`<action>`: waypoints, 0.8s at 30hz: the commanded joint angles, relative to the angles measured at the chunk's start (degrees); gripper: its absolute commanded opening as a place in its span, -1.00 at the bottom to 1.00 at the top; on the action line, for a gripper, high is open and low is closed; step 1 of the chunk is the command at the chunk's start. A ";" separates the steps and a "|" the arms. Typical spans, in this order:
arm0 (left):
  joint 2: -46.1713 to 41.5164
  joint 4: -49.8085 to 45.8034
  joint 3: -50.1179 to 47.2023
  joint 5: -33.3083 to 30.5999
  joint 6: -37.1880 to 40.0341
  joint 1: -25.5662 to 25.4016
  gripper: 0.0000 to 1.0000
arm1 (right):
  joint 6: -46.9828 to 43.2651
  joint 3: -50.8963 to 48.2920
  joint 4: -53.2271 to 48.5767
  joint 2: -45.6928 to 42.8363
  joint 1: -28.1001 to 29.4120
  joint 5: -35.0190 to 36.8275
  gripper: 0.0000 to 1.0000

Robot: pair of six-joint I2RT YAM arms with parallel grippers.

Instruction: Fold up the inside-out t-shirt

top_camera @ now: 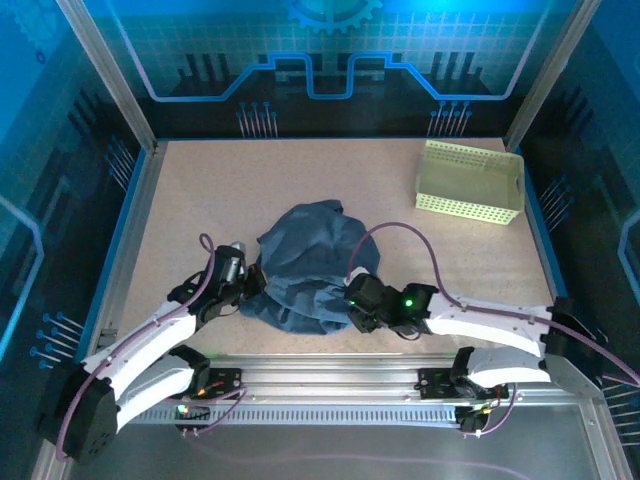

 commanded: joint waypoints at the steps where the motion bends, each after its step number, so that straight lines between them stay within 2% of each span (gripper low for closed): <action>1: -0.14 0.20 0.47 1.02 0.38 0.73 -1.00 | -0.13 2.18 -4.67 2.48 1.25 5.46 0.13; 7: -0.40 -0.07 0.59 0.84 0.57 0.85 -1.00 | 2.06 4.35 -6.86 4.86 1.29 6.74 -0.06; 10: -0.49 0.07 0.56 0.76 0.60 0.82 -1.00 | 4.81 4.55 -8.79 5.37 1.40 9.41 -0.32; 14: -0.15 -0.66 0.91 0.61 1.32 0.93 -1.00 | 4.96 2.28 -8.39 1.14 1.42 10.37 -0.44; 17: -0.05 -0.87 1.04 0.70 1.39 0.99 -1.00 | 3.87 1.60 -7.27 -1.23 0.83 7.93 -0.53; 24: -0.74 -0.65 1.08 0.62 0.92 1.15 -1.00 | 6.10 -0.27 -7.39 -4.76 -0.96 9.06 -0.94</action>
